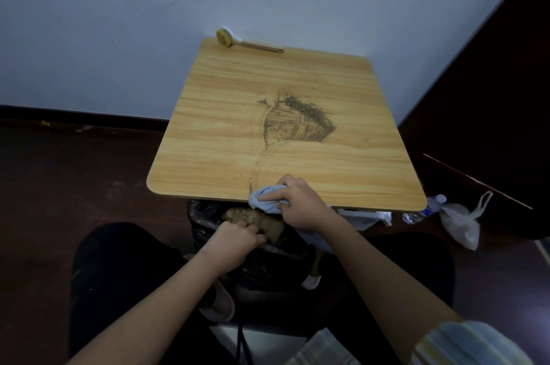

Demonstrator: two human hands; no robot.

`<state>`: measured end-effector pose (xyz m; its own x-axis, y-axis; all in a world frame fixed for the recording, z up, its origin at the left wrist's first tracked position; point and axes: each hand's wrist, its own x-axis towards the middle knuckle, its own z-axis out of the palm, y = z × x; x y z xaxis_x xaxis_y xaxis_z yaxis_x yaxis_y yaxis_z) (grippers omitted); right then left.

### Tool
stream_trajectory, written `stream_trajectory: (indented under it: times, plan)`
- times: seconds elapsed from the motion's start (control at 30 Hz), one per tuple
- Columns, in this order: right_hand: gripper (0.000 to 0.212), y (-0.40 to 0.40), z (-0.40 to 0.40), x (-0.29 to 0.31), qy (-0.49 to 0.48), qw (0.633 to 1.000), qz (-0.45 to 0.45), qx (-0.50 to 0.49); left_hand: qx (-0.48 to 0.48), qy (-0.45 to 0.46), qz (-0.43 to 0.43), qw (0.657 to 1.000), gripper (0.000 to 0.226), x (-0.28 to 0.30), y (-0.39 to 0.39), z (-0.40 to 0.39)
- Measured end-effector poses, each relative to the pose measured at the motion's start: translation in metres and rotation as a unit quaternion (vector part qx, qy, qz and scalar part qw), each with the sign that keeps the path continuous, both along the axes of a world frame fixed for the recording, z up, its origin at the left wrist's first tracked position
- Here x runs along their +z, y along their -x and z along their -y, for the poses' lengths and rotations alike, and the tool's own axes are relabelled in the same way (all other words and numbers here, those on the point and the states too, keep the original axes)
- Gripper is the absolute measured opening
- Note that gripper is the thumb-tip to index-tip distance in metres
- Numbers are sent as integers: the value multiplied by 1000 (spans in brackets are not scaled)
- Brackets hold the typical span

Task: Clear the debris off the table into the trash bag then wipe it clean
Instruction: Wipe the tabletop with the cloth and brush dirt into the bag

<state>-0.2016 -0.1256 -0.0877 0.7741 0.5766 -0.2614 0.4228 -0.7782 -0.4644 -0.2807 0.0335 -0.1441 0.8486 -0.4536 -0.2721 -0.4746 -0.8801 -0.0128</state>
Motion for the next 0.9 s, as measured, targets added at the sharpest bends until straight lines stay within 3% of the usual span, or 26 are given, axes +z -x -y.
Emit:
stream_trajectory:
  times: [0.2,0.37,0.57,0.9]
  plan:
    - [44,1,3,5,-8,999,7,36,-2,-5,-2,1000,37,3,2,-2]
    - [45,-30,14,10,-64,987,67,-131,-4,9,0,1000,37,4,2,-4]
    - [46,-60,27,-7,14,963,42,-265,1,24,-4,1000,37,1,4,-6]
    - [48,-62,-6,-12,26,985,58,-160,9,38,-16,999,36,-5,5,-13]
